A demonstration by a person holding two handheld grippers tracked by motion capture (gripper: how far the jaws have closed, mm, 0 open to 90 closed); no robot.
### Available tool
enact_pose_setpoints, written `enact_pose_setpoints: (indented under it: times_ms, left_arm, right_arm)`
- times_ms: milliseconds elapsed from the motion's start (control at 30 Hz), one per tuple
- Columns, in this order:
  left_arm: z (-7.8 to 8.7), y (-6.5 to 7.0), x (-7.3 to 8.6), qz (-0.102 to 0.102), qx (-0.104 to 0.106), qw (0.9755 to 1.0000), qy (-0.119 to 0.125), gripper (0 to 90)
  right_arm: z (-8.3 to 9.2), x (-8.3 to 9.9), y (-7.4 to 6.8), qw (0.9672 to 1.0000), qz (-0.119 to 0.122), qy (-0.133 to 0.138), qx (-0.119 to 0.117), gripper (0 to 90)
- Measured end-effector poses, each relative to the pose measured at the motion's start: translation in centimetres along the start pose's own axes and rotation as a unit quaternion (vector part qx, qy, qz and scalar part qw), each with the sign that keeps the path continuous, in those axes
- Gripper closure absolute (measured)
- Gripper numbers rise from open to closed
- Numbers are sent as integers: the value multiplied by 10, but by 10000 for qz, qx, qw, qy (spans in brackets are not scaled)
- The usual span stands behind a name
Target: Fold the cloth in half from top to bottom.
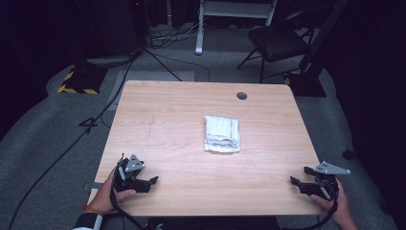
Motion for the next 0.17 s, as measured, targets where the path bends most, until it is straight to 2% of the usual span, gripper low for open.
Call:
enact_pose_setpoints:
  times_ms: [167]
  left_arm:
    - [0, 0, 0, 5, 2, 10000, 1, 167]
  right_arm:
    - [0, 0, 0, 10000, -1, -1, 0, 227]
Point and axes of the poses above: each handheld gripper's, and its own axes: z roughly backward along the jaws, x roughly out of its underside, y roughly to its right, the point moved 5 cm from there along -z, roughly forward along the jaws, and after that the axes turned 11 degrees about -z, right-handed, at the moved point
